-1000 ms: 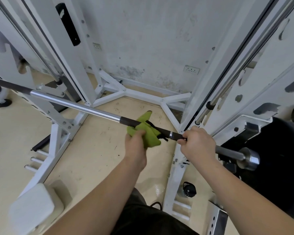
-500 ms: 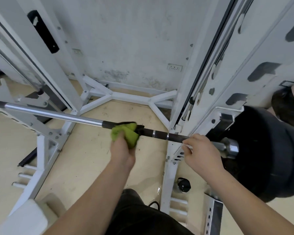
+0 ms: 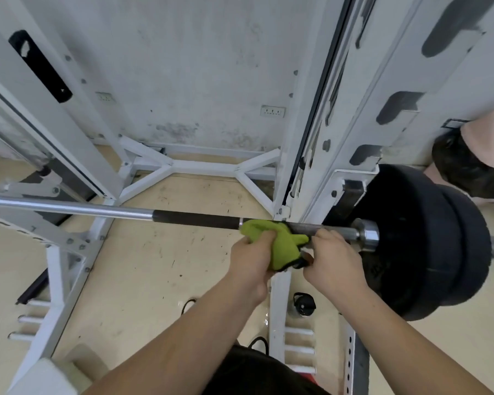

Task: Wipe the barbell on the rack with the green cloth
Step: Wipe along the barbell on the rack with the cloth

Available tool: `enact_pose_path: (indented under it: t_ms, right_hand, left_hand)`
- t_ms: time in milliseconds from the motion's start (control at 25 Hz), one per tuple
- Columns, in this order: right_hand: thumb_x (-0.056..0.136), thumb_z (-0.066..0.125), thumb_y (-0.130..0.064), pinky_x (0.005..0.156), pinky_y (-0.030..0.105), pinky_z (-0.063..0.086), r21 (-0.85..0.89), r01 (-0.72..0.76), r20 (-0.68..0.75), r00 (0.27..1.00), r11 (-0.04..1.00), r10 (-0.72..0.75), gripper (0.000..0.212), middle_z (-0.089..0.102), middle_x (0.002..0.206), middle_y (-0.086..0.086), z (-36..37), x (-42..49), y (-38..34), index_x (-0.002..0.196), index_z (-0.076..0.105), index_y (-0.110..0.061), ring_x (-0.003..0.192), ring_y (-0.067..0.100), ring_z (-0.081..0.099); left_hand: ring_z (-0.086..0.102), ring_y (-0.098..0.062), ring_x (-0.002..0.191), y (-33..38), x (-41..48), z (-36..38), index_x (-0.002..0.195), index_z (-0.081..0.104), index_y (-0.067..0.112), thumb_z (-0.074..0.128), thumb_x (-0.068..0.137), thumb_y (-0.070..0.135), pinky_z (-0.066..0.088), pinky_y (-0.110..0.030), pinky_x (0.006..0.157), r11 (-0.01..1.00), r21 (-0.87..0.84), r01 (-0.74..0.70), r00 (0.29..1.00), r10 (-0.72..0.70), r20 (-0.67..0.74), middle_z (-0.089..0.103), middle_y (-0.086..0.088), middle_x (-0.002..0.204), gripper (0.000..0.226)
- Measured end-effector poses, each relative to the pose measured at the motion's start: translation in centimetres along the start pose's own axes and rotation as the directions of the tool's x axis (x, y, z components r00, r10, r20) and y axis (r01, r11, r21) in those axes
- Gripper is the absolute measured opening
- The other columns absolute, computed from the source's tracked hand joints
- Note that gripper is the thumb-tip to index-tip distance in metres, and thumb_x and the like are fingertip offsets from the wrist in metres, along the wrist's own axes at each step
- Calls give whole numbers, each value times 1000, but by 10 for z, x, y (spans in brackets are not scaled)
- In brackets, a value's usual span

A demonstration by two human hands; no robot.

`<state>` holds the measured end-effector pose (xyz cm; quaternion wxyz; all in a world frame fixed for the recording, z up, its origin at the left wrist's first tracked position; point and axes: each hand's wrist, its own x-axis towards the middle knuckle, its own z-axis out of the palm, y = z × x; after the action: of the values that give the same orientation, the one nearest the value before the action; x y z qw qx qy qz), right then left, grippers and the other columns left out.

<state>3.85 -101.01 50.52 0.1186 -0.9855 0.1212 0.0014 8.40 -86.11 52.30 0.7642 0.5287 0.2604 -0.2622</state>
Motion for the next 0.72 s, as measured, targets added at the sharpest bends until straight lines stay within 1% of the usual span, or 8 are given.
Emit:
enact_pose_path:
  t_ms: [80,120,160,200,240,320,520,720]
  right_hand:
    - [76,72,-16,61,34,53,87,-44,-43,998,995,48,21,65,98,-1,-3,-6,2,97,69,-14,99,25,61]
    - [76,74,-16,60,35,53,89,-67,-66,995,994,73,18,65,96,1,-3,-9,4,93,69,-11,97,27,62]
    - [79,74,-17,62,35,52,60,-79,-66,994,995,83,15,64,96,1,-4,-11,5,92,70,-11,98,27,62]
    - [83,71,-20,65,34,52,25,-81,-55,995,996,82,14,63,100,0,-4,-13,7,94,71,-12,100,25,61]
    - [86,67,-23,67,34,53,5,-76,-50,996,997,76,16,63,103,-1,-4,-14,9,98,72,-14,103,23,59]
    - [89,63,-23,67,35,53,39,-81,-79,993,996,84,17,63,106,-2,-6,-12,9,102,73,-16,102,22,59]
    - [92,54,-15,59,30,42,248,-118,-124,981,962,152,25,59,95,-7,-13,2,-3,102,73,-26,92,18,58]
    - [93,56,-14,67,36,53,311,-41,-101,992,949,77,21,62,94,-3,-12,18,-24,102,75,-19,96,20,59]
  left_hand:
    - [77,-16,82,18,-11,0,91,76,20,76,77,36,61,-29,63,924,238,-298,954,280,107,80,1,85,22]
    - [74,-12,76,33,-8,-2,86,73,22,74,75,41,57,-26,59,766,409,-496,866,467,176,77,4,80,22]
    - [69,-14,75,47,-1,-4,85,69,24,71,76,43,55,-27,60,485,628,-609,757,592,277,72,5,81,21]
    - [65,-20,81,56,8,-1,91,66,26,68,79,41,52,-30,65,165,787,-595,692,603,397,69,3,90,19]
    - [63,-25,88,61,17,3,103,65,24,66,84,38,49,-32,70,-94,868,-488,723,513,462,66,-3,102,24]
    - [57,-30,99,49,33,14,115,61,20,60,89,26,42,-33,76,-348,880,-323,835,332,438,61,-8,116,27]
    - [54,-32,116,16,36,17,129,57,19,63,90,31,45,-38,85,-385,734,-559,729,195,657,55,-4,137,42]
    - [58,-28,109,62,55,-38,109,64,21,58,89,36,53,-38,83,-339,900,-274,846,360,393,62,-2,121,25]
